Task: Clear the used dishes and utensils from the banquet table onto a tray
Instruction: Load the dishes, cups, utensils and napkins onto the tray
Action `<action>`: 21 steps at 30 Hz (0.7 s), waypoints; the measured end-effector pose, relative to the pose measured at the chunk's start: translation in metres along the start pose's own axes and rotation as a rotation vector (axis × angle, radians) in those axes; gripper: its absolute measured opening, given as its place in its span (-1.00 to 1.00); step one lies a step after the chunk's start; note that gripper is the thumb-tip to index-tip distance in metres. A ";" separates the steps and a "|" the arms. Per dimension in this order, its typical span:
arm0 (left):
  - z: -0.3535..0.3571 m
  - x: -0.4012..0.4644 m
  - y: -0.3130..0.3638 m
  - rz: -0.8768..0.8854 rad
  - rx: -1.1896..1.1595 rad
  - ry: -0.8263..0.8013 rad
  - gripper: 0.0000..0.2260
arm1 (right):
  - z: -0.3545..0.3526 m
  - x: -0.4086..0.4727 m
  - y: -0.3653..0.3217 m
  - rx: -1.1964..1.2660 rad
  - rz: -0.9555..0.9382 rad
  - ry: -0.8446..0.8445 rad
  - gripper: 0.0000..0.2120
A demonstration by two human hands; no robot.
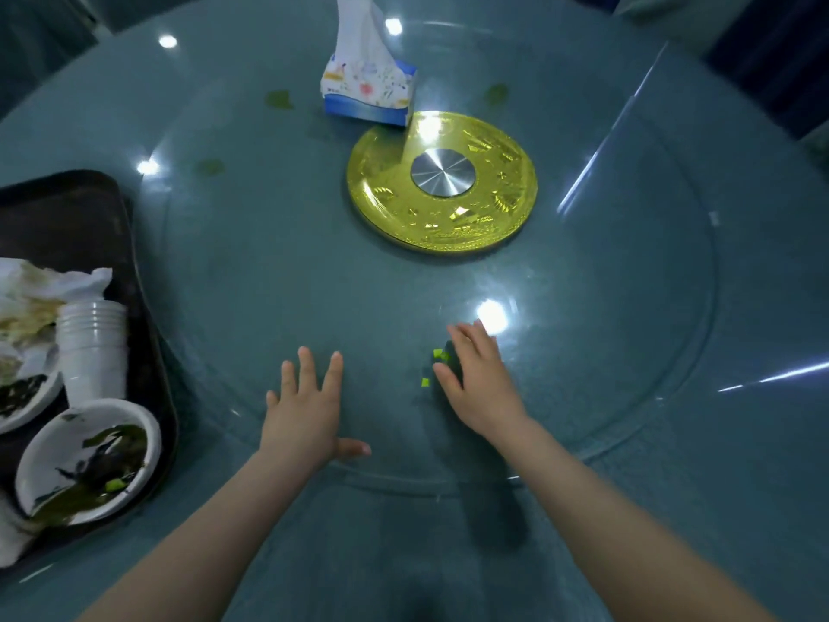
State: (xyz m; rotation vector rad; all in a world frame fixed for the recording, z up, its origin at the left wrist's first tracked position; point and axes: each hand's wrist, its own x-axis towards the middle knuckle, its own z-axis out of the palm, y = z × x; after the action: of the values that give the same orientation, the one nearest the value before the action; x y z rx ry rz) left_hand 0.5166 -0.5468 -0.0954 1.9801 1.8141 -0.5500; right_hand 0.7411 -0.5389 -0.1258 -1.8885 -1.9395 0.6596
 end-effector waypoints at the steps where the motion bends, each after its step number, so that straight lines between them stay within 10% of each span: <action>1: 0.000 0.000 -0.001 0.002 0.001 0.002 0.16 | 0.006 -0.001 -0.005 -0.033 -0.017 -0.006 -0.42; 21: 0.011 -0.008 0.040 -0.063 -0.011 0.014 0.17 | 0.011 -0.031 0.002 -0.346 -0.024 0.350 -0.78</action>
State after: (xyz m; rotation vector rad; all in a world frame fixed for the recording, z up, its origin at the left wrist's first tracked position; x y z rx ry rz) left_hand 0.5555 -0.5623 -0.0989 1.9298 1.8900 -0.5447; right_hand 0.7377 -0.5711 -0.1339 -2.0067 -1.9276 -0.0249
